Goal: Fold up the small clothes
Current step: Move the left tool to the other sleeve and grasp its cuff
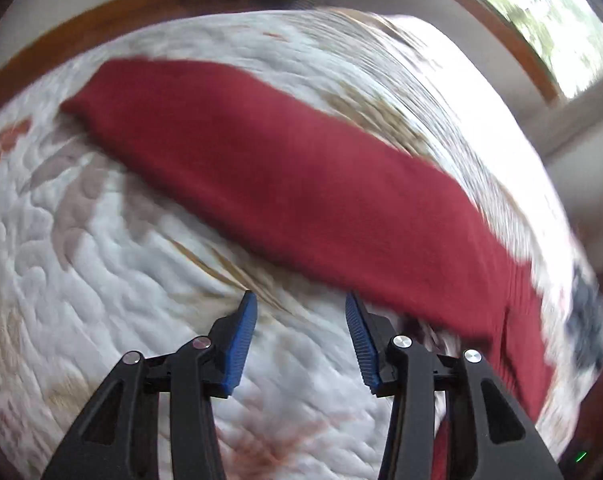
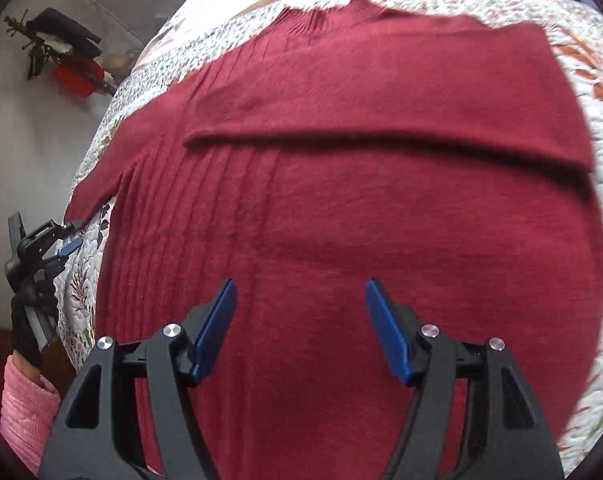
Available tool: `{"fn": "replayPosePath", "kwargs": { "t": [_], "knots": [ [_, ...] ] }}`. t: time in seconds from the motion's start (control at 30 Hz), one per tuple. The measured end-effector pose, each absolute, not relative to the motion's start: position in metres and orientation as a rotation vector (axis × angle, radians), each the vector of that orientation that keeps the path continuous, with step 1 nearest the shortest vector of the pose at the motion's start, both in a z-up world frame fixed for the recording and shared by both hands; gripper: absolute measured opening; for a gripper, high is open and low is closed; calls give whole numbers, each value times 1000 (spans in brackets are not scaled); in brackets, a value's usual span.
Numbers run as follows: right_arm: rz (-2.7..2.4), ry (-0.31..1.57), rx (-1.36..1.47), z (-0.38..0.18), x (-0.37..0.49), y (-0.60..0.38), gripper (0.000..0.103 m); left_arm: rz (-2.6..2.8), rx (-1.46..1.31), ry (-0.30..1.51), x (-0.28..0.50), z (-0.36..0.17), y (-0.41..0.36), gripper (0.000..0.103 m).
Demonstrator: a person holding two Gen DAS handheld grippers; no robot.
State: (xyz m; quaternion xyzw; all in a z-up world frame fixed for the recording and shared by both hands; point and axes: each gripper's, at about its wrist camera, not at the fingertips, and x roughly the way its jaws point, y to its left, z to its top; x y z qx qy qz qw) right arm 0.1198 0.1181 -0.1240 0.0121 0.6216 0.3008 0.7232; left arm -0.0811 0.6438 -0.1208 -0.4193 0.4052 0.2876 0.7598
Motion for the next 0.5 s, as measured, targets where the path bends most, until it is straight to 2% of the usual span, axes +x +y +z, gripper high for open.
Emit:
{"fn": "replayPosePath", "kwargs": {
  "t": [0.27,0.4,0.5],
  "knots": [
    [628,1394,27,-145,126,122,67,604,-1171,665,-98,-141,710,45],
    [623,1401,28,-149,128,122,67,612,-1182,628,-96,-144,729,43],
    [622,1397,7,-150,127,127,71,614,-1153,636,-98,-140,738,29]
  ]
}}
